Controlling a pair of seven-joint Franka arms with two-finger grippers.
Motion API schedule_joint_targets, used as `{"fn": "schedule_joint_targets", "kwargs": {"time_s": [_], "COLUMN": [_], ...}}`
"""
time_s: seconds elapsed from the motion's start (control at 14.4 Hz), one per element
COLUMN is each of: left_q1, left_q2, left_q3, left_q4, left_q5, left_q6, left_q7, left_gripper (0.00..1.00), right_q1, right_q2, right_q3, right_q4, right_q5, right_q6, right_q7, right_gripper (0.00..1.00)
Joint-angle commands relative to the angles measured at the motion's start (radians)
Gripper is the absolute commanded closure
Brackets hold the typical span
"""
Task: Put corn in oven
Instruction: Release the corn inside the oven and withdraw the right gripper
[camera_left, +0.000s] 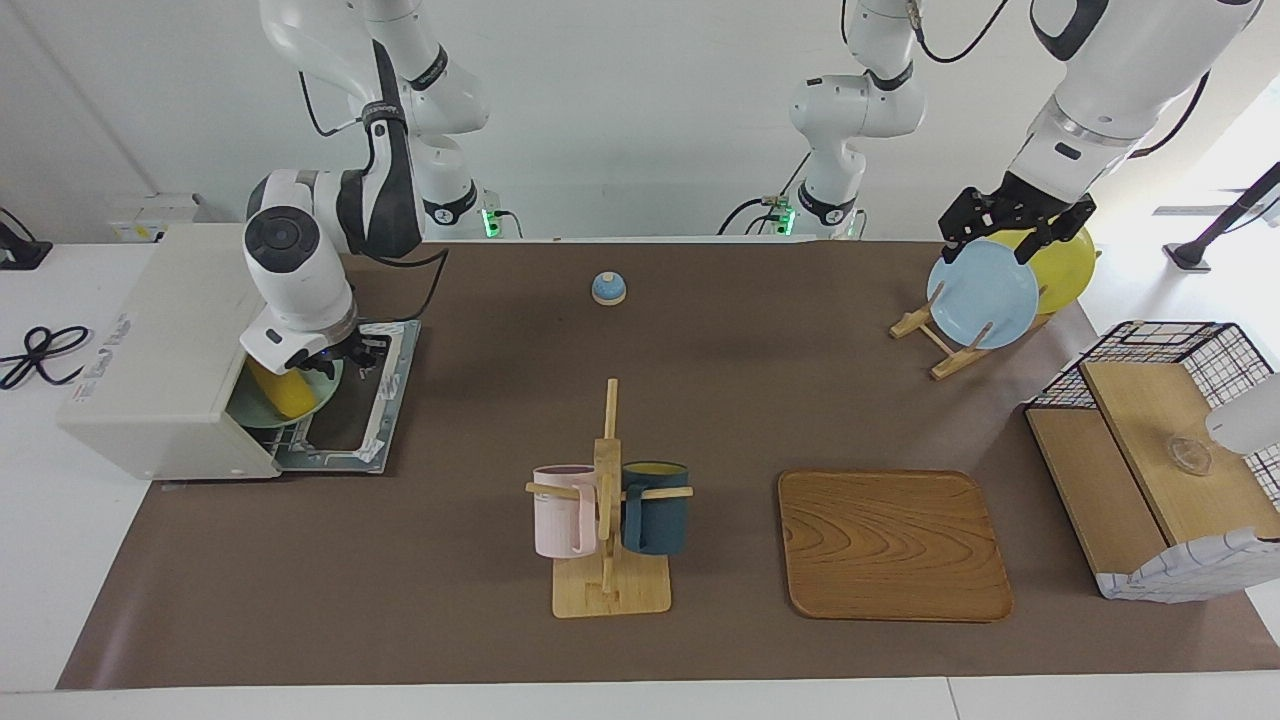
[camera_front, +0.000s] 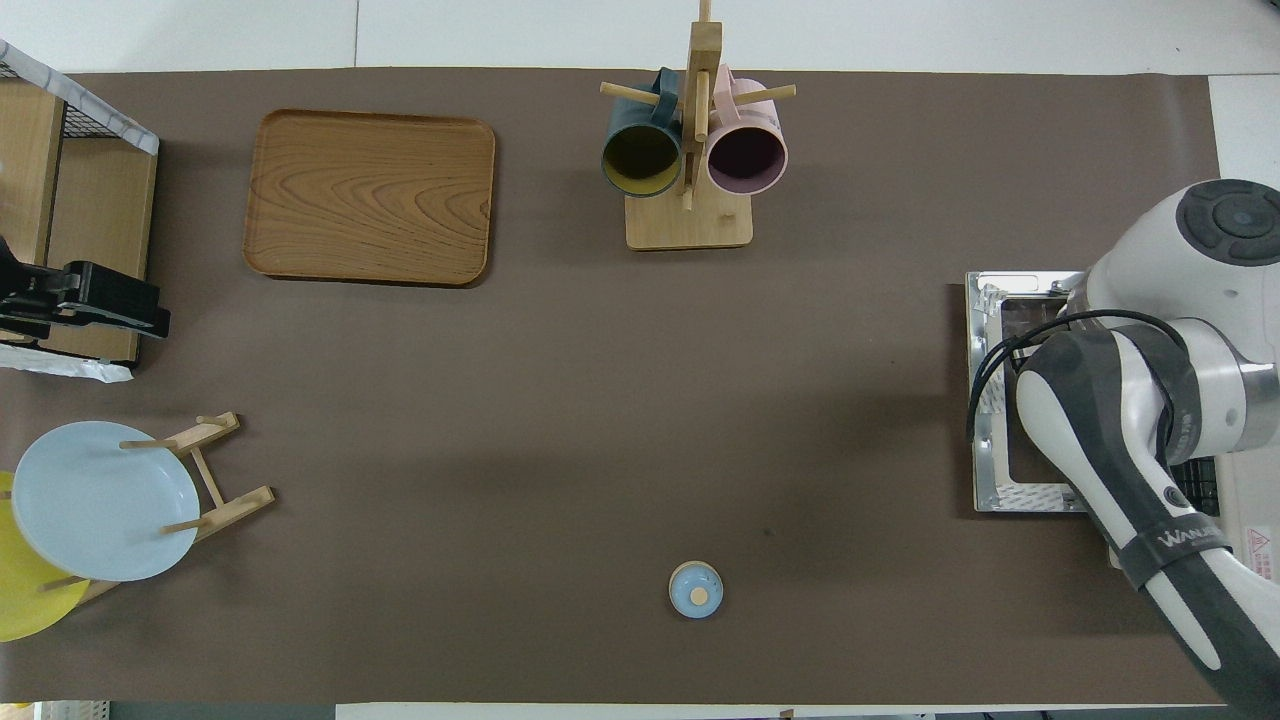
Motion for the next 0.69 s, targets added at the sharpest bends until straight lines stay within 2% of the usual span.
{"fn": "schedule_joint_targets", "kwargs": {"time_s": [0.0,0.07,0.14,0.28,0.62], "left_q1": [0.0,0.0,0.0,0.0,0.0], "left_q2": [-0.025,-0.027,-0.027,-0.027,-0.027], "left_q3": [0.0,0.003,0.006,0.006,0.006], "left_q4": [-0.023,-0.025,-0.025,-0.023,-0.023], "left_q5": [0.018,0.018,0.018,0.018,0.018], "left_q6": [0.005,0.0,0.005,0.003,0.003], "left_q7": [0.01,0.01,0.01,0.01,0.01], "left_gripper": [0.0,0.0,0.0,0.0,0.0], "right_q1": [0.036,0.047,0.047,0.045,0.05], "right_q2": [0.008,0.008,0.011,0.066,0.097], "right_q3": [0.004,0.004,0.004,0.004,0.006], "right_q4": [0.01,-0.023,-0.062,-0.085,-0.106], "right_q5": [0.04,0.046,0.05,0.072,0.147], "right_q6": [0.037,0.104,0.165,0.233,0.258], "right_q7": [0.047,0.059,0.061,0.064,0.093], "right_gripper": [0.89,1.0,1.0,1.0,1.0]}}
